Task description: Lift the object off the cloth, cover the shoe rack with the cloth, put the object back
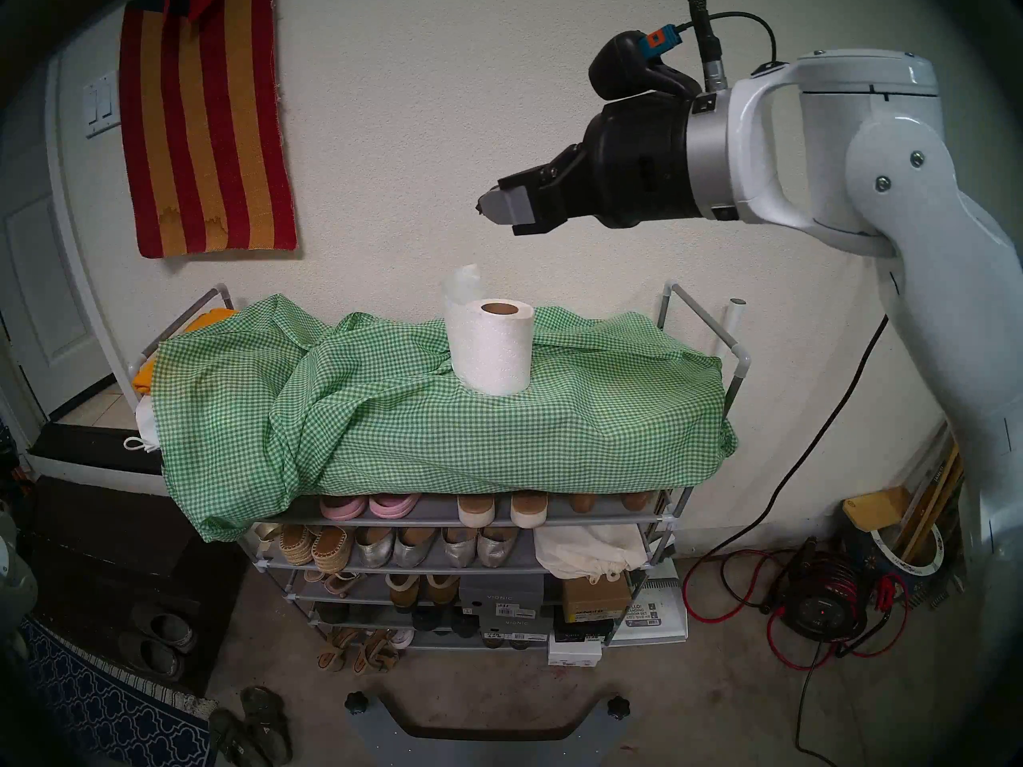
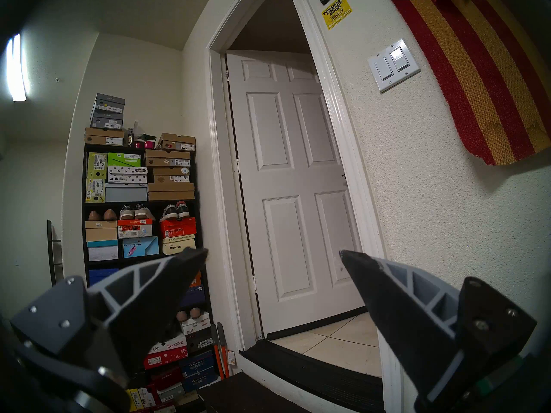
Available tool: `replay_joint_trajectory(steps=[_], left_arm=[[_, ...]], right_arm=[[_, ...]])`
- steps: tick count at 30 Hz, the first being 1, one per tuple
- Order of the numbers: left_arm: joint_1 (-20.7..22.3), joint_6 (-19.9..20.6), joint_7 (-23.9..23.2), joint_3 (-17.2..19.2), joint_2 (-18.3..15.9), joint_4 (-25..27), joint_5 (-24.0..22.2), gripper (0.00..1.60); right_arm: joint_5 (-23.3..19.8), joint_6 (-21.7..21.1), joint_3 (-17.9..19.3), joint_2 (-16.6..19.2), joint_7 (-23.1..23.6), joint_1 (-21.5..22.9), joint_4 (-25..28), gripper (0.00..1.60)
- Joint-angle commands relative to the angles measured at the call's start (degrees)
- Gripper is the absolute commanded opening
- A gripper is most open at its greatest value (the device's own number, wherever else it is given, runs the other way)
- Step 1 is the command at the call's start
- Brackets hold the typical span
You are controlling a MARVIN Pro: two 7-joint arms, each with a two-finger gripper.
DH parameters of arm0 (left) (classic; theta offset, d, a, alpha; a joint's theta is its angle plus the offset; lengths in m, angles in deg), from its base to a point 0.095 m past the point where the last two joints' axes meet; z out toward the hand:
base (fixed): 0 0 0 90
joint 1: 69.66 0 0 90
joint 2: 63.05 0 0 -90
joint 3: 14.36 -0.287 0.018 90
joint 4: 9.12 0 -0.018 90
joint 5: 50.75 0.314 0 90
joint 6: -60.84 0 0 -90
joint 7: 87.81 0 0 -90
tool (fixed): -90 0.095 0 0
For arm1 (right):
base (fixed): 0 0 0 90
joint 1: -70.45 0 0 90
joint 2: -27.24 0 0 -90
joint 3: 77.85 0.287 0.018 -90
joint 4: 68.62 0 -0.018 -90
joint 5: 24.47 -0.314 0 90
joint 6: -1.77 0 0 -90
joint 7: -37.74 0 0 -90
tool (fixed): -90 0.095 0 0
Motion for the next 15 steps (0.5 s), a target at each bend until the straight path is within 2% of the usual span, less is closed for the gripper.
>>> replay_joint_trajectory(steps=[1, 15], left_arm=[[0.0, 0.02, -0.03, -0.01, -0.07, 0.02, 0.03, 1.6], [0.01, 0.02, -0.04, -0.01, -0.06, 0.02, 0.03, 1.6]], right_arm=[[1.19, 0.11, -3.71, -4.59, -0.28, 5.14, -3.43, 1.6], [3.75, 0.11, -12.9, -8.53, -0.05, 12.23, -12.97, 1.6]])
